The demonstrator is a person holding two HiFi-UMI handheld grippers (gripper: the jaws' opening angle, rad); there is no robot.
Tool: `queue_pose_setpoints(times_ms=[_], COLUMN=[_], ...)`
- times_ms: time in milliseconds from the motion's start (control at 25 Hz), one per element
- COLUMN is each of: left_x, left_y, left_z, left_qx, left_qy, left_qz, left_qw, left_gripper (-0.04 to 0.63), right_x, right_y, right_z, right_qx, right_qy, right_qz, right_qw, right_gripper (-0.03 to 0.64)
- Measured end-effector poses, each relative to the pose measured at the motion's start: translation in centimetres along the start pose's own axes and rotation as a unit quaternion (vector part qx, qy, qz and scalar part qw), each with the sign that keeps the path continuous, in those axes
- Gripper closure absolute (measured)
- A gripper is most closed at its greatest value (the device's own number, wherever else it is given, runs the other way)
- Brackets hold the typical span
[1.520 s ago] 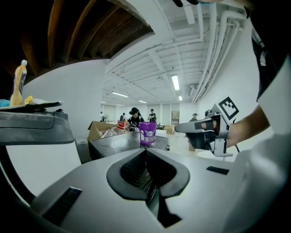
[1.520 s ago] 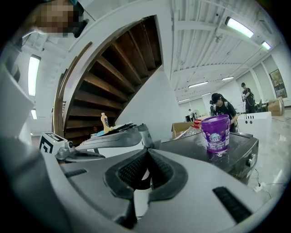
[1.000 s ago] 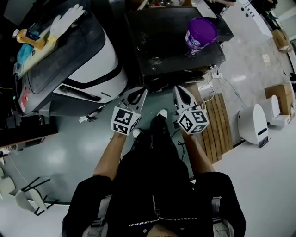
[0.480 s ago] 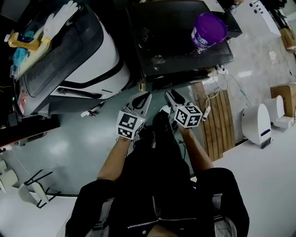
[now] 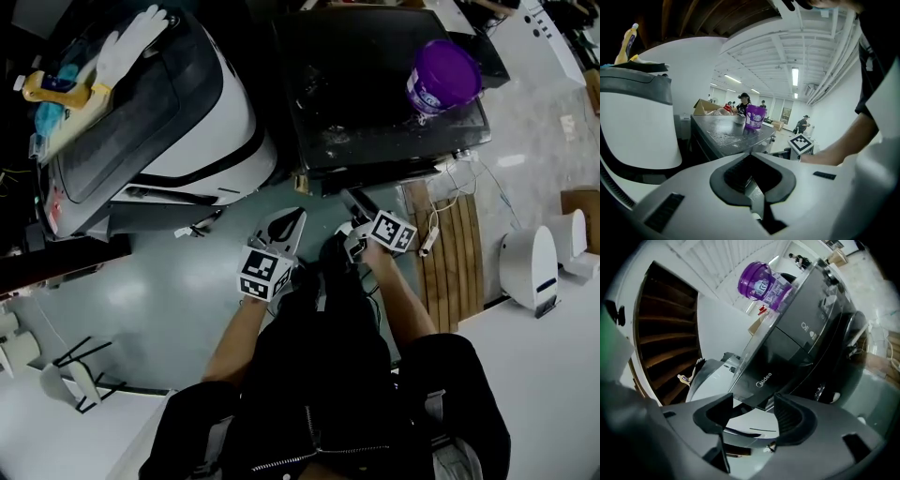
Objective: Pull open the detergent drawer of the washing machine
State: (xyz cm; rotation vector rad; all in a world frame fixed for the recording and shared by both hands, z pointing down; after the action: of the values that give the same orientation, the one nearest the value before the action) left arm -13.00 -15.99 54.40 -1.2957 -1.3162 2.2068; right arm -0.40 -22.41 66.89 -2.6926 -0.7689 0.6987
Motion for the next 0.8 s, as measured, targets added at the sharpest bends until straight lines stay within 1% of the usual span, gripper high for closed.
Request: queue_pose_setpoints(times_ms=[40,120,240,320,400,560,640,760,800], left_x=[0.1,0.4,0.9,1.0,1.2,1.7,1.6,1.3,1.2], left_y=[-0.2,-0.6,-1.3,-1.8,-2.5,-3.4,-3.8,-4.2,-4.3], left_z=[0.2,0.8,1.6,2.1,2.7,3.6,3.7,3.8,3.8], left_qx=[0.002,0.005,0.012,0.018,0.022,0.029,0.033,0.037,0.037], left_qy=[0.004,0.012,0.027,0.035,0.041,0.052,0.055,0.055,0.055], left_qz=[0.003,0.007,0.014,0.019,0.028,0.039,0.043,0.048,0.049], left_qw=[1.0000,0.9999,0.9995,0.9990,0.9985,0.9974,0.9970,0.9966,0.9966], left_gripper=[0.574,0.574,0.574,0.574,0.574,0.574,0.574,0.574,0.574], right_x=[-0.3,-0.7,-1.1,-1.1,-1.4,-2.5,-2.7,-2.7,-2.7], right_y=[0.3,1.0,1.9,2.6,3.1,3.8,4.2,5.1,5.4], right_z=[-0.2,-0.7,-2.1,-3.0,-3.5,-4.3,-4.7,-4.7,-4.7], right_qx=[-0.018,-0.063,-0.113,-0.128,-0.143,-0.174,-0.187,-0.205,-0.206], right_qy=[0.019,0.057,0.089,0.111,0.132,0.159,0.181,0.224,0.231], right_qz=[-0.010,-0.038,-0.068,-0.085,-0.103,-0.117,-0.120,-0.135,-0.141], right_qw=[1.000,0.996,0.987,0.982,0.975,0.965,0.958,0.943,0.940], right_gripper=[0.354,0.322,0.285,0.269,0.268,0.215,0.216,0.216,0.218])
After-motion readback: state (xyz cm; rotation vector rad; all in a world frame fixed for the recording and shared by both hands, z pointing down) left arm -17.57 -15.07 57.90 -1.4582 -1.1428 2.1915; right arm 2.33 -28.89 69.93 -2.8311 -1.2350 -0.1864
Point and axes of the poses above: the fingertips, and each gripper's own axes: x backward along the fingers, z to its left, y out of its top, the point moved 1 cm from there along x, backward along the fingers, and after that the axes turned 10 degrees about z, right-handed, at the moved point
